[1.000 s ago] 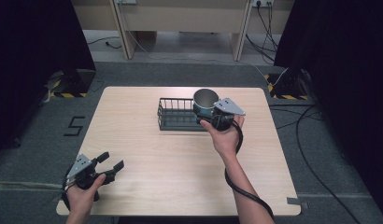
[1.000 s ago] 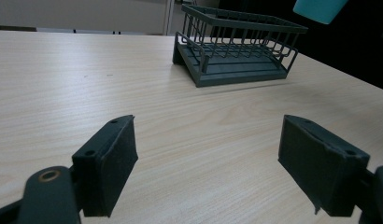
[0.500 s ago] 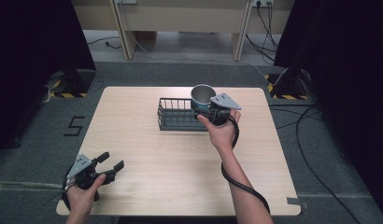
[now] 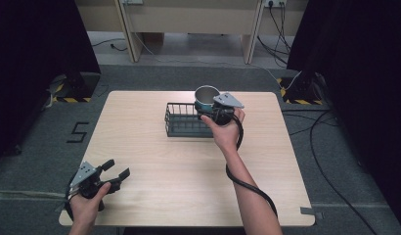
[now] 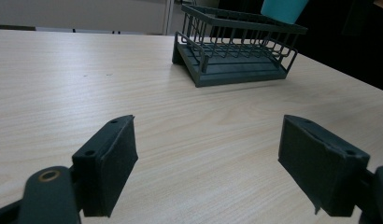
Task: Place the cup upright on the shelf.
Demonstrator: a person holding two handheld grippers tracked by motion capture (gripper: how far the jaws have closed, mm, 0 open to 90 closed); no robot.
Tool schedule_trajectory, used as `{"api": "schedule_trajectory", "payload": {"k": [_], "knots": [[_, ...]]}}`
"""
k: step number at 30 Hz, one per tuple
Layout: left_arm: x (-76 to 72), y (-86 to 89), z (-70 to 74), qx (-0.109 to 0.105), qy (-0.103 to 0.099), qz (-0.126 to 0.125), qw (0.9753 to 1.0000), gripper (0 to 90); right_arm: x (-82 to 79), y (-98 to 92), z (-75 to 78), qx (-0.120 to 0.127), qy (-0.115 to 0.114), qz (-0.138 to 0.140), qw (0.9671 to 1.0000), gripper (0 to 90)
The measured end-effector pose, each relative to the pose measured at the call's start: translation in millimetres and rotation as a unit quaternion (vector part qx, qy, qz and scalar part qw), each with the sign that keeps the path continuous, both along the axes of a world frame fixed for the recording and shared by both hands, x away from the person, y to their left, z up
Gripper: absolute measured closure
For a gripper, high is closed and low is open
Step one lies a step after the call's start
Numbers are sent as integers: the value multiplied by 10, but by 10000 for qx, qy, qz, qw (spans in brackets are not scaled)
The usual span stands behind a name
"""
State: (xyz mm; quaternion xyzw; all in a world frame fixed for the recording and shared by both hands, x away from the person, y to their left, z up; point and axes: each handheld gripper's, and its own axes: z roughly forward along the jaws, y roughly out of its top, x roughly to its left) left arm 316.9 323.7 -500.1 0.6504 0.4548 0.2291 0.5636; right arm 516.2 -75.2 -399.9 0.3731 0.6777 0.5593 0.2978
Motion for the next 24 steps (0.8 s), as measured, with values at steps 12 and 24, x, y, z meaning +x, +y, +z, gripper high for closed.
{"api": "schedule_trajectory", "payload": {"k": [12,24], "knots": [[3,1,-1,-10,1,-1,10000,187,136,138,-46,-70,82,37,9999,156],[2,-2,0,1,-5,-20,10000,186,220,239,-80,-71,154,57,9998,156]]}}
